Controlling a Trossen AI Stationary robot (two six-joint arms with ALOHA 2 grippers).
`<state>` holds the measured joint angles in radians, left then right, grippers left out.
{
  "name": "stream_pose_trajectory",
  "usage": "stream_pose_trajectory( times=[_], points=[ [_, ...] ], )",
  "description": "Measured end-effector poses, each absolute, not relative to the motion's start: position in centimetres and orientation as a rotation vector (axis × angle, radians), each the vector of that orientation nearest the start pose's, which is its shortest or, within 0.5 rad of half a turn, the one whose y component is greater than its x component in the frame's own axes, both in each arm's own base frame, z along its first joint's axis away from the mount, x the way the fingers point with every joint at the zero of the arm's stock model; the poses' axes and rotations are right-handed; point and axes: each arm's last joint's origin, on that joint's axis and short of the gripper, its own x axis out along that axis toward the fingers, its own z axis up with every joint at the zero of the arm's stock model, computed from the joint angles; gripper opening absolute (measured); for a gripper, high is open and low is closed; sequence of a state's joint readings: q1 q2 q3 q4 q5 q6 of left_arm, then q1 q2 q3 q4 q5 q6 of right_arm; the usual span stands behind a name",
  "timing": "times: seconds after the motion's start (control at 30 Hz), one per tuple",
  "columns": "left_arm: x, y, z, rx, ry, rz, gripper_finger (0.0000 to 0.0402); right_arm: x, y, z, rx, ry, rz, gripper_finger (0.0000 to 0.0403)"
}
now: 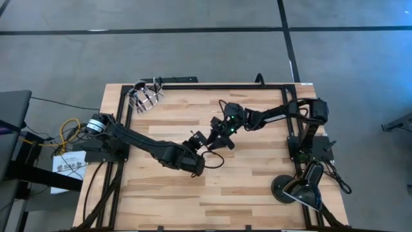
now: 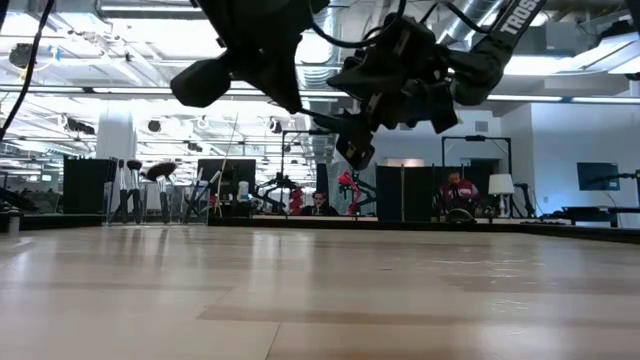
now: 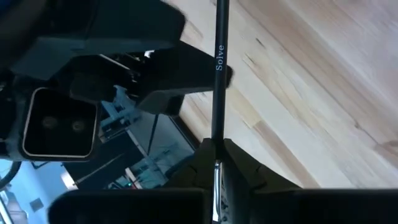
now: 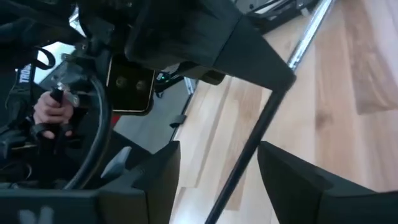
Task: Put items in baskets/containers
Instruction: Put the eyeshadow brush into the transparent bin
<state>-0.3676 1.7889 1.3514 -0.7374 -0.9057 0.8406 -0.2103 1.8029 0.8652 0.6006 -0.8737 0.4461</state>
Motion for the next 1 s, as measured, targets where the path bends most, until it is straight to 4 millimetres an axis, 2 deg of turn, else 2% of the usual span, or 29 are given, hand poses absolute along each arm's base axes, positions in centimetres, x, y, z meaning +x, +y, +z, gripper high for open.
stream_pose_trajectory(
  times=[0.2,0.37,0.53,0.73,1.0],
  points=[
    [34.4,-10.7,23.3,1.446,1.139,0.058,0.0015,35.3,-5.1,17.1,0.6,0.437,0.591,0.0207],
    [34.7,-10.8,23.5,1.473,1.116,0.048,0.0013,35.4,-5.0,17.1,0.593,0.434,0.582,0.0186],
    [35.1,-11.0,23.7,1.499,1.076,0.045,0.0017,35.4,-5.2,16.9,0.571,0.434,0.534,0.0128],
    [35.1,-11.1,23.8,1.497,1.063,0.03,0.0015,35.3,-5.7,16.8,0.535,0.424,0.541,0.0021],
    [35.1,-11.3,23.6,1.424,1.045,0.062,0.0032,35.0,-6.3,16.6,0.487,0.433,0.544,0.0009]
  ],
)
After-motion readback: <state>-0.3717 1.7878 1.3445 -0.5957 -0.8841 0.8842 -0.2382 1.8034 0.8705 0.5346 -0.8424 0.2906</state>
